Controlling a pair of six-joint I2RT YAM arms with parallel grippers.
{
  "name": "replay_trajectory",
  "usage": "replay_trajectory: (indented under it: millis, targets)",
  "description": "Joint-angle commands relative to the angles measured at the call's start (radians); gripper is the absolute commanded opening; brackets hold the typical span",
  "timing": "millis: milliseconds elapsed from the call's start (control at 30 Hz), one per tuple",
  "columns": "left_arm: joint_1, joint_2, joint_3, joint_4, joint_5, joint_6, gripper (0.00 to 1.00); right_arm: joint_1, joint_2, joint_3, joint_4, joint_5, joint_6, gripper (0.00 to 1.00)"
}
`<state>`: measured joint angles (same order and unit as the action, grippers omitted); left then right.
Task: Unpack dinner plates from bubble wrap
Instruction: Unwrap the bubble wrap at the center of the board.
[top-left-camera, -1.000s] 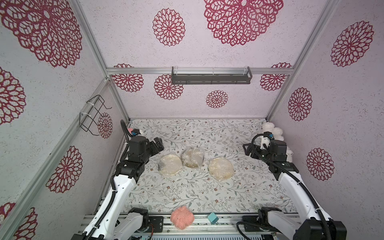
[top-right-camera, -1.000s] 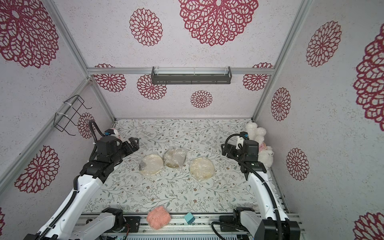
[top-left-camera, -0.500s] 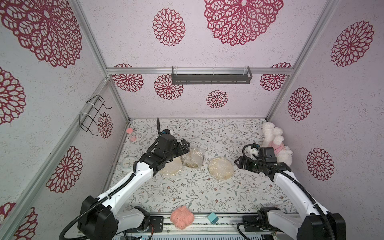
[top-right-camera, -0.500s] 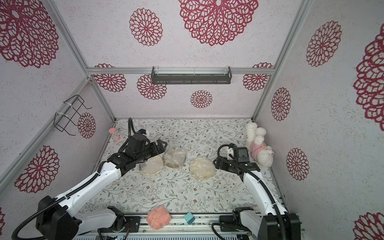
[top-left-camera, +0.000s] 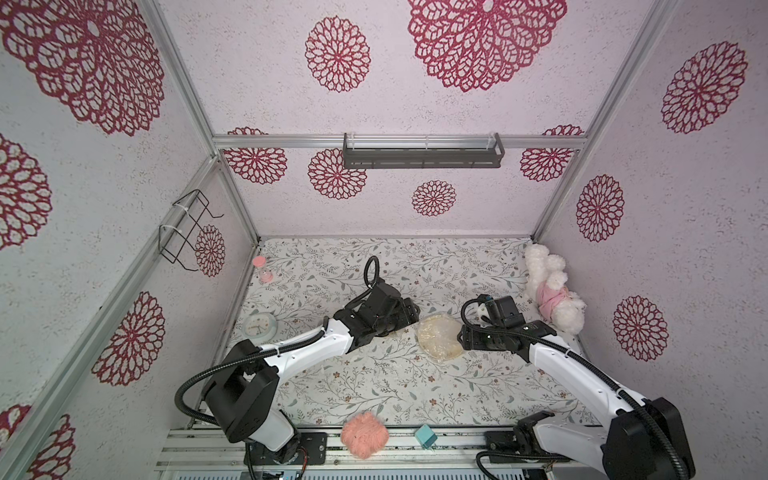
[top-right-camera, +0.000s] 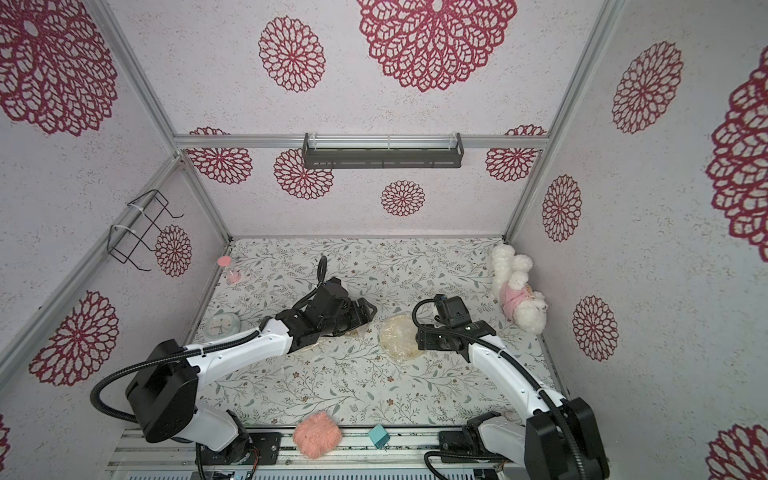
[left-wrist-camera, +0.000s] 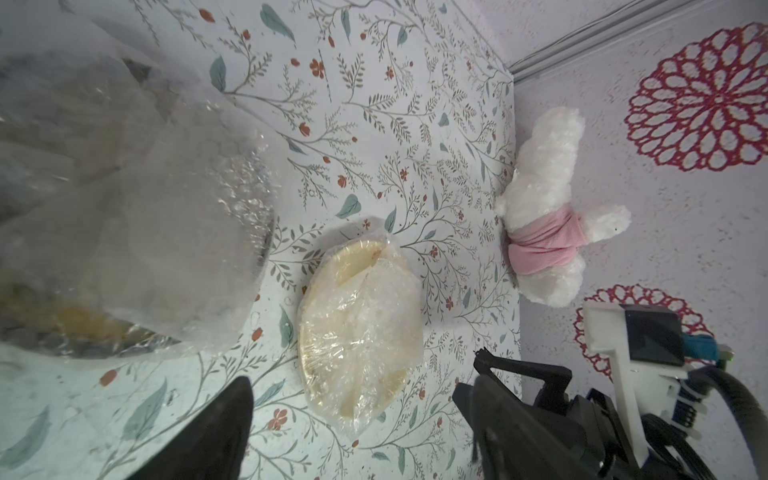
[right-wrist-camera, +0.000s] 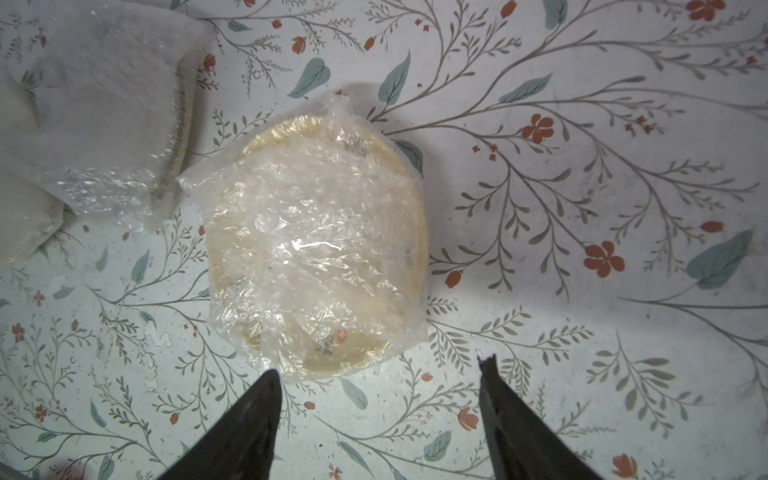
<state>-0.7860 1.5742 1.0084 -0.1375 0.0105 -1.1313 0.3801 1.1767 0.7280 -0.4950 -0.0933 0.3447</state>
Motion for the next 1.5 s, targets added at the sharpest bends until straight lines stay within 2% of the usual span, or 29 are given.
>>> replay_trajectory:
  millis: [0, 500, 633, 900, 1133, 1333, 1467]
  targets:
    - [-0.008, 0.033, -0.002, 0.079, -0.003, -0.073, 0.81, 0.014, 0.020, 0.030, 0.019, 0.048, -0.025, 0.75]
    - [-0.082, 0.212, 0.021, 0.101, 0.065, -0.128, 0.70, 0.103, 0.108, 0.065, 0.057, 0.134, -0.077, 0.69]
    - [-0.092, 0.241, 0.013, 0.130, 0.070, -0.139, 0.70, 0.126, 0.122, 0.049, 0.082, 0.149, -0.084, 0.68]
    - [-0.104, 0.280, -0.028, 0.201, 0.056, -0.145, 0.63, 0.147, 0.164, 0.044, 0.127, 0.148, -0.098, 0.69]
    - [-0.105, 0.299, -0.073, 0.274, 0.040, -0.137, 0.54, 0.167, 0.230, 0.055, 0.157, 0.149, -0.112, 0.76]
    - [-0.108, 0.324, -0.076, 0.327, 0.051, -0.118, 0.53, 0.186, 0.271, 0.043, 0.186, 0.169, -0.115, 0.76]
    - [-0.109, 0.351, -0.077, 0.358, 0.053, -0.111, 0.46, 0.190, 0.286, 0.026, 0.214, 0.178, -0.111, 0.73]
